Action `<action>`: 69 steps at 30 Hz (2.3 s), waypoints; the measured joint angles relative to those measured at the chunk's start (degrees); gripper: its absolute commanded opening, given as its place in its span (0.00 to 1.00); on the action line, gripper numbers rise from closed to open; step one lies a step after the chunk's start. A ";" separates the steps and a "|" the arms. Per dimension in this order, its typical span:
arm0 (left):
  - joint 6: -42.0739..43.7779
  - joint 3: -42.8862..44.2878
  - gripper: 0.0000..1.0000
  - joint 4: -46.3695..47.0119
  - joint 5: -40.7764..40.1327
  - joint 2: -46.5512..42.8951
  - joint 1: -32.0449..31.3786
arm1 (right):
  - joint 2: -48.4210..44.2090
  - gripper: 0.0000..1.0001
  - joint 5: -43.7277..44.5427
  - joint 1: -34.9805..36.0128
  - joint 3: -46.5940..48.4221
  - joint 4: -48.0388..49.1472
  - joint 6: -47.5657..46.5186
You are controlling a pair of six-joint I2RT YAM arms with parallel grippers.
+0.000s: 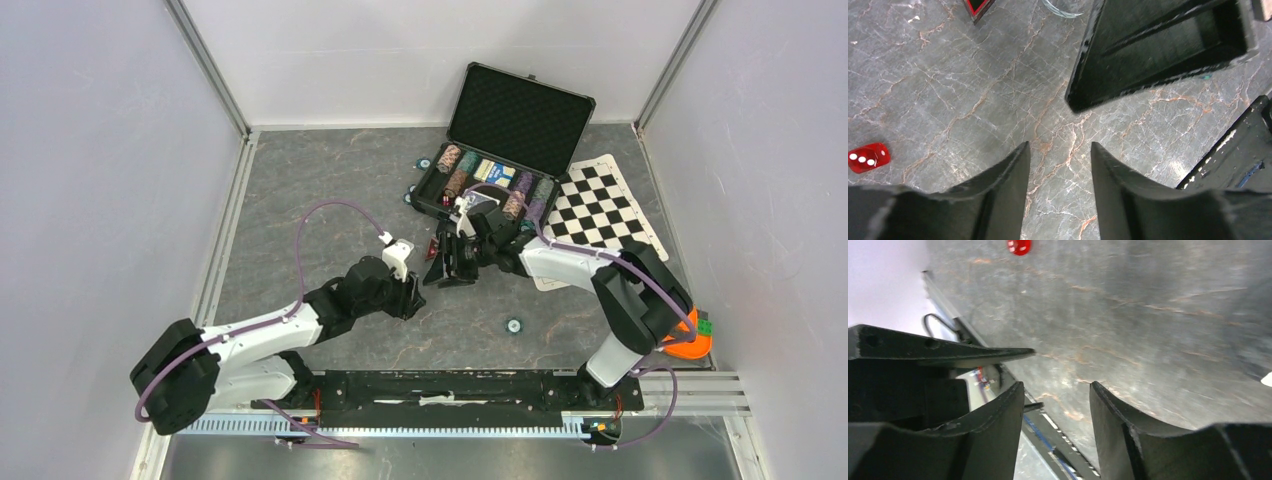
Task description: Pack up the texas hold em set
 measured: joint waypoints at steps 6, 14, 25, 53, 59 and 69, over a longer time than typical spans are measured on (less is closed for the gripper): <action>-0.68 1.29 1.00 -2.82 -2.38 1.11 -2.29 | -7.87 0.72 12.13 -3.13 -0.07 -9.73 -8.09; -3.43 15.39 1.00 -12.46 -7.21 9.90 -9.75 | -29.59 0.74 34.95 -9.70 -7.30 -21.35 -15.52; -11.13 46.66 0.99 -26.27 -14.29 37.55 -23.85 | -49.79 0.98 62.40 -11.06 -8.52 -41.97 -10.45; -13.90 71.58 0.90 -41.09 -15.32 61.33 -26.62 | -71.84 0.98 77.55 -11.21 -6.93 -41.83 -11.13; -13.90 72.83 0.89 -41.57 -15.63 62.77 -26.88 | -71.84 0.98 77.53 -11.21 -7.58 -41.09 -11.50; -13.90 73.64 0.68 -42.71 -16.50 63.47 -26.86 | -72.59 0.96 77.26 -11.21 -9.35 -41.05 -11.47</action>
